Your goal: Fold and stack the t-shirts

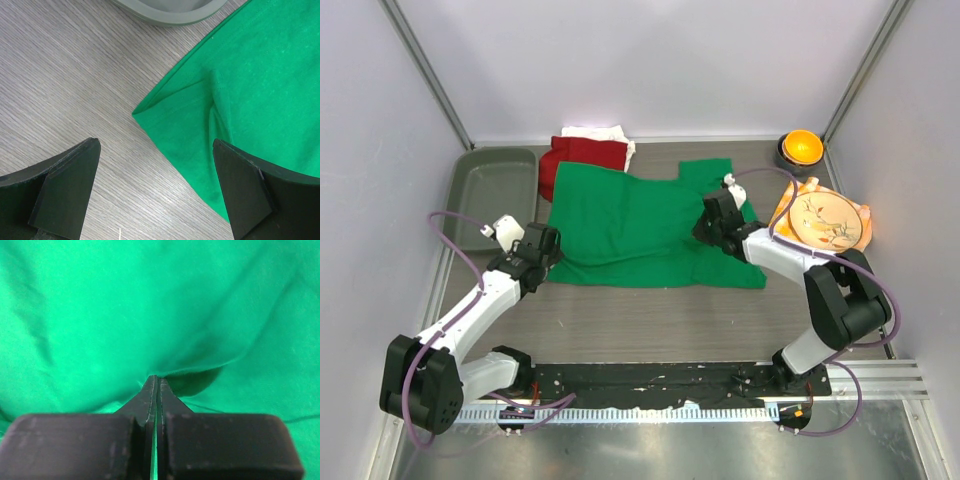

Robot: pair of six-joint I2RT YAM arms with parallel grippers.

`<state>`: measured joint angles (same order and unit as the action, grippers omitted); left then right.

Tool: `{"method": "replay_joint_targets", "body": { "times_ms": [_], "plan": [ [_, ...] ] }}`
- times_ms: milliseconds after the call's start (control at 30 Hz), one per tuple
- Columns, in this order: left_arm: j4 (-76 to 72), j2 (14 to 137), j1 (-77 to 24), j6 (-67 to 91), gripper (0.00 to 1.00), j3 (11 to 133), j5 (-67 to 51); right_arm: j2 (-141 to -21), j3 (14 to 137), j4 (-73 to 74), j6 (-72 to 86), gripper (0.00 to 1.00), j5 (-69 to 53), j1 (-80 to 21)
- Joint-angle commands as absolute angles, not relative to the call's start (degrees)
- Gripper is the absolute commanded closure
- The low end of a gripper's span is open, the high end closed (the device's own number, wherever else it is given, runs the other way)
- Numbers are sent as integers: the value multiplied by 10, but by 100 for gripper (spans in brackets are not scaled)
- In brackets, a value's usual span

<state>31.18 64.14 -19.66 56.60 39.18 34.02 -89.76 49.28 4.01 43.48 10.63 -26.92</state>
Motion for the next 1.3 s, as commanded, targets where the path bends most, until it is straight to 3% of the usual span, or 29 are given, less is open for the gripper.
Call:
{"method": "replay_joint_targets", "body": {
  "times_ms": [0,300,333,367,400,433,467,600,800,1033,1267],
  "plan": [
    [314,639,-198,567,0,407,362,-899,582,34,409,99,138,-272],
    [323,653,-198,582,0,425,374,-1020,694,-39,376,96,125,-270],
    [324,655,-197,584,0,427,374,-1027,702,-41,371,63,127,-271],
    [327,655,-198,584,0,430,374,-1030,705,-47,365,50,137,-271],
    [337,655,-198,586,0,433,374,-1026,705,-51,360,24,146,-270],
    [343,651,-197,585,0,440,376,-1018,702,-49,355,12,153,-271],
    [349,649,-197,587,0,444,380,-1007,694,-43,350,6,166,-271],
    [371,628,-197,586,0,448,378,-890,646,-4,328,3,228,-276],
    [314,646,-198,569,1,435,307,-749,564,86,335,2,187,-279],
    [279,779,-198,533,6,499,232,-678,448,134,369,2,132,-280],
    [272,852,-197,513,9,555,255,-622,371,118,367,2,123,-280]
  ]
}}
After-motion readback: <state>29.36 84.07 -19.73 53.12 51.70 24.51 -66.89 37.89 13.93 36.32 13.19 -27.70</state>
